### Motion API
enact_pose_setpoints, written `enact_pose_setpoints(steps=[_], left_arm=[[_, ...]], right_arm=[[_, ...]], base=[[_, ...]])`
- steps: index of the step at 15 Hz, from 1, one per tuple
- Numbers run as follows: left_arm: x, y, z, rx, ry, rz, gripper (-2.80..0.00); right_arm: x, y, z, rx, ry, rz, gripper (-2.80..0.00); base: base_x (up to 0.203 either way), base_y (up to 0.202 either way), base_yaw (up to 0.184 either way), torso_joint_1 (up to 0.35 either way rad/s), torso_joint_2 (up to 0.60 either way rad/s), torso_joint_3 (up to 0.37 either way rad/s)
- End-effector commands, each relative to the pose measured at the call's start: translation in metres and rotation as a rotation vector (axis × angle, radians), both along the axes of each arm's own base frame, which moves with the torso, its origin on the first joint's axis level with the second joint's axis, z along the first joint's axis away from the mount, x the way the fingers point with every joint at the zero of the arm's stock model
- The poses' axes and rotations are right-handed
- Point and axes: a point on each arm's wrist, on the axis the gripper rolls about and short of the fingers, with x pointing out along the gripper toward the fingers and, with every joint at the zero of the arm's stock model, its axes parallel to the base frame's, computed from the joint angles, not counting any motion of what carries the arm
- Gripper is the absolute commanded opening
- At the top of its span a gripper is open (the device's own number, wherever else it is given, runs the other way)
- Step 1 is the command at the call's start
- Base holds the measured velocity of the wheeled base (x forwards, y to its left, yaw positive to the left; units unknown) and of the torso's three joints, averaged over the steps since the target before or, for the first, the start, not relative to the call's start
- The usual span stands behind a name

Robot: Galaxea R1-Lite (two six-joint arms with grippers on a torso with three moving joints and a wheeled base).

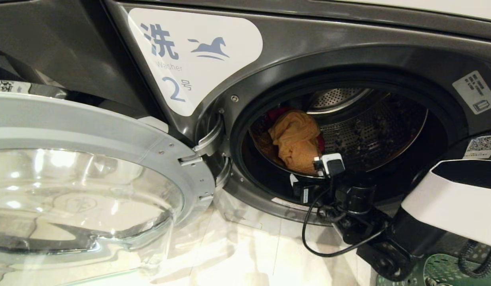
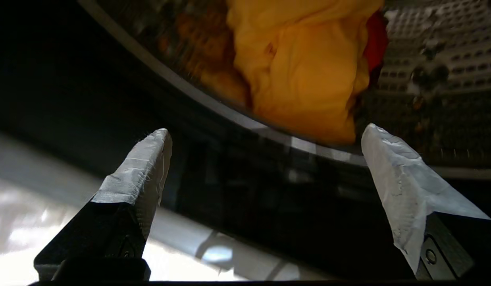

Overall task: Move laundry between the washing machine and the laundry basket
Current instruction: Pick a cloth and place it into the basket

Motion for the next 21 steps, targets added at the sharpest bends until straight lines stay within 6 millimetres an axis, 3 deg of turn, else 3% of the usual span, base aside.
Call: enact_pose_setpoints(steps=[1,7,12,15,17,21], left_arm=[[0.003,0.0,-0.011,0.0,0.041,0.0,-2.8],[0.003,0.0,-0.011,0.0,0.041,0.0,-2.8],[0.003,0.0,-0.011,0.0,0.041,0.0,-2.8],[0.003,0.0,-0.011,0.0,0.041,0.0,-2.8],[0.003,0.0,-0.011,0.0,0.041,0.0,-2.8],[0.003,0.0,-0.011,0.0,0.041,0.0,-2.8]], right_arm=[[0.025,0.002,-0.011,0.005,-0.019,-0.035,0.0],[0.088,0.001,-0.01,0.021,-0.054,-0.113,0.0],[0.142,0.008,0.015,0.029,-0.055,-0.147,0.0],[0.175,0.002,0.022,0.013,-0.023,-0.182,0.0],[0.195,-0.017,0.006,-0.028,0.078,-0.22,0.0],[0.203,-0.035,-0.006,0.021,0.12,-0.181,0.0]], base=[[0.0,0.0,0.0,0.0,0.0,0.0],[0.0,0.0,0.0,0.0,0.0,0.0],[0.0,0.0,0.0,0.0,0.0,0.0],[0.0,0.0,0.0,0.0,0.0,0.0],[0.0,0.0,0.0,0.0,0.0,0.0],[0.0,0.0,0.0,0.0,0.0,0.0]])
